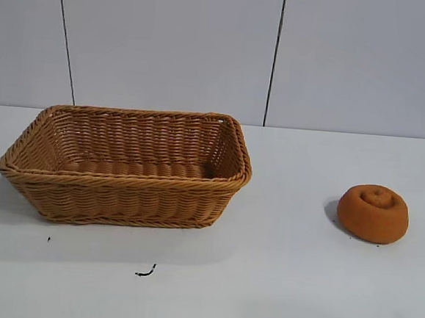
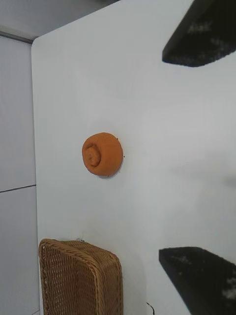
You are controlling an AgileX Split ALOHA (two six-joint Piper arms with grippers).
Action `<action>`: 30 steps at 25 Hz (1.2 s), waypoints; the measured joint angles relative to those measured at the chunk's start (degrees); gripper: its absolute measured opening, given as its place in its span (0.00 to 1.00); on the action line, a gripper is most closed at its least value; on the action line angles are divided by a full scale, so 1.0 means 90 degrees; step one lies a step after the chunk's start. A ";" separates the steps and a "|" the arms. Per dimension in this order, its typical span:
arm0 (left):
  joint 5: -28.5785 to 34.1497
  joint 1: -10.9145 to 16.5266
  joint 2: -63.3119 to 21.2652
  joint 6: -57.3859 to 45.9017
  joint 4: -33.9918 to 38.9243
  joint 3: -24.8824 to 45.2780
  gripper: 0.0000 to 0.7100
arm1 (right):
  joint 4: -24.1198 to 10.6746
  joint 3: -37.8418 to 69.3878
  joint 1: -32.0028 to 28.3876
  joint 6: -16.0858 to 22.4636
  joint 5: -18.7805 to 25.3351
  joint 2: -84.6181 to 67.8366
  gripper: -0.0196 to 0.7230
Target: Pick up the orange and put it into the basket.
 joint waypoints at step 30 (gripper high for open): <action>-0.0007 0.0000 0.0000 0.0000 0.0000 0.0000 0.94 | -0.0141 -0.3495 0.0000 0.0099 0.0393 0.6127 0.95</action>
